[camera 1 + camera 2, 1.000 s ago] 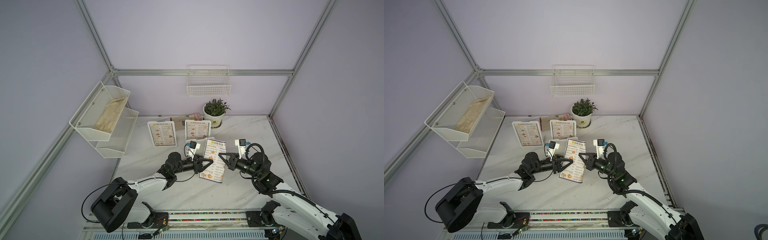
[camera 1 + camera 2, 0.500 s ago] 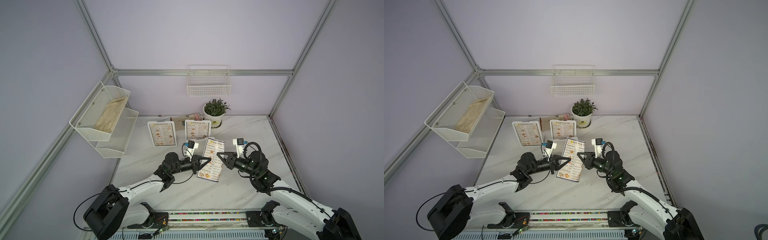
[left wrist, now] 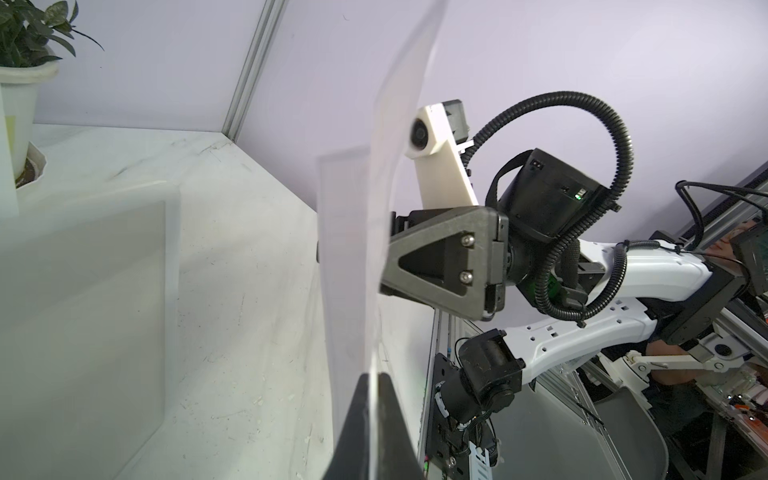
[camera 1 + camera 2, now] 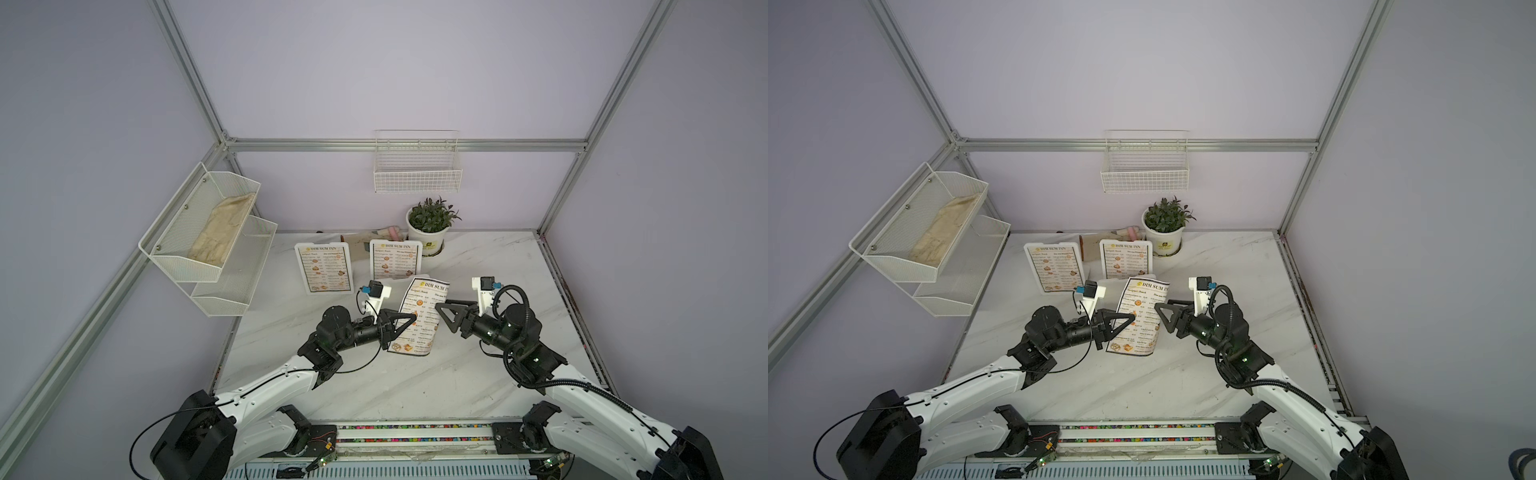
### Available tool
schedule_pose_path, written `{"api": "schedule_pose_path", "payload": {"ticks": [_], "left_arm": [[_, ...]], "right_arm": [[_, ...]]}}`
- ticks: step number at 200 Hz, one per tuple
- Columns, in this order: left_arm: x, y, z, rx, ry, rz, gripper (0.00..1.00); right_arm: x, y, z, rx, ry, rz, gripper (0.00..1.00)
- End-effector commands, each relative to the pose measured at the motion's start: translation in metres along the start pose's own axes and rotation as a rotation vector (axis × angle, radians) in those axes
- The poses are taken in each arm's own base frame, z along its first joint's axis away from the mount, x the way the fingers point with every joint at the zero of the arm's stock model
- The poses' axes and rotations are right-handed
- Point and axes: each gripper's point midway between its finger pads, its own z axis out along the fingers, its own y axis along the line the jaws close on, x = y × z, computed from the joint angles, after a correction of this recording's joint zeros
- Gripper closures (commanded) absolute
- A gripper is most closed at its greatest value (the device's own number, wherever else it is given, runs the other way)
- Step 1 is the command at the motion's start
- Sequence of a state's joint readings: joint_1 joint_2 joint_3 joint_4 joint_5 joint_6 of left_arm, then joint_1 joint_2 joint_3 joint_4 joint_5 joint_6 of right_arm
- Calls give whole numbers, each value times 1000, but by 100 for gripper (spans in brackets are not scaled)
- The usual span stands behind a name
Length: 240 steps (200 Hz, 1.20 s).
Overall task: Insert the menus into the narrow rack
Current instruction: Pick up the menu from the center of the board.
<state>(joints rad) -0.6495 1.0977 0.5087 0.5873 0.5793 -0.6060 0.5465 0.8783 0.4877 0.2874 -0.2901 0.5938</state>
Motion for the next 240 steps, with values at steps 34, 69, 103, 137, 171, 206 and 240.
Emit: {"api": "schedule_pose_path", "payload": {"ticks": [34, 69, 103, 137, 171, 206, 240], "left_arm": [[-36, -14, -10, -27, -72, 104, 100], [-42, -28, -13, 15, -70, 130, 100], [-48, -38, -17, 36, -77, 144, 100], [-55, -49, -17, 77, -82, 149, 100], [-61, -55, -18, 102, -97, 158, 100], [-61, -55, -16, 108, -98, 154, 100], [-60, -51, -14, 95, -92, 152, 100]], "right_arm": [[0, 16, -22, -97, -93, -156, 3], [13, 26, -16, -186, -42, -181, 3], [25, 42, -10, -330, -9, -193, 3], [28, 47, -6, -387, -2, -185, 3], [29, 61, -10, -482, 0, -175, 3], [25, 67, -14, -509, -20, -172, 3], [21, 73, -22, -526, -46, -172, 4]]}}
